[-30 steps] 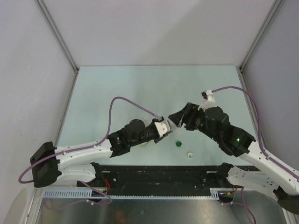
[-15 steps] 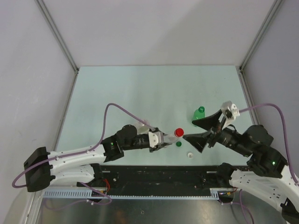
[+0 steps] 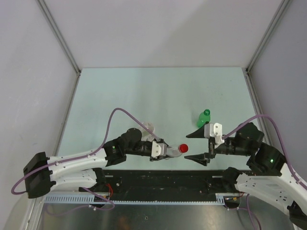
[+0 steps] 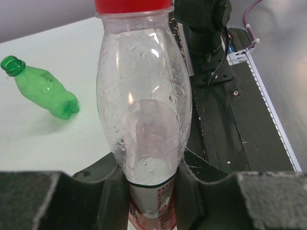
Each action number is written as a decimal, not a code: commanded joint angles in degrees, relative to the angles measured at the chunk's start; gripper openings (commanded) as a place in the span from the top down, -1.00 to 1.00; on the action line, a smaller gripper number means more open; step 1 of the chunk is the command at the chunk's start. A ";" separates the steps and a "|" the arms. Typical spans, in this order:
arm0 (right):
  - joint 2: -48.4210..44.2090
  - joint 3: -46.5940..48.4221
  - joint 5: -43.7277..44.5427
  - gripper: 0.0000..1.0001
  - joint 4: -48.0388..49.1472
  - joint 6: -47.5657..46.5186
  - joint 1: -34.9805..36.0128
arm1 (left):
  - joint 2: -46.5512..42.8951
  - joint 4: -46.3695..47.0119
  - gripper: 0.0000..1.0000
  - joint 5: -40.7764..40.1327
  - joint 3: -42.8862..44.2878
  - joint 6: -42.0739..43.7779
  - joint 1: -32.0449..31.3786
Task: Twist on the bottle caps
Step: Screw the bottle cap onto the plastic bottle.
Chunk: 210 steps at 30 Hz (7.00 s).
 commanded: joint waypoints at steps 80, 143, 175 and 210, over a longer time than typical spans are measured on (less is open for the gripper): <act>-6.95 -3.24 19.70 -0.99 9.32 6.46 3.07 | 8.30 8.38 0.72 -11.15 5.99 -0.28 0.90; -0.02 -3.24 12.12 -0.04 1.44 0.77 3.55 | 4.31 -0.25 0.79 -2.14 7.27 2.07 0.95; 6.71 -3.24 28.36 1.00 10.39 34.14 3.61 | 4.98 -0.29 0.76 -19.39 10.16 5.18 0.88; -5.55 -3.86 31.12 -0.88 1.41 2.67 15.15 | 5.99 -5.65 0.78 -4.96 10.66 7.31 0.86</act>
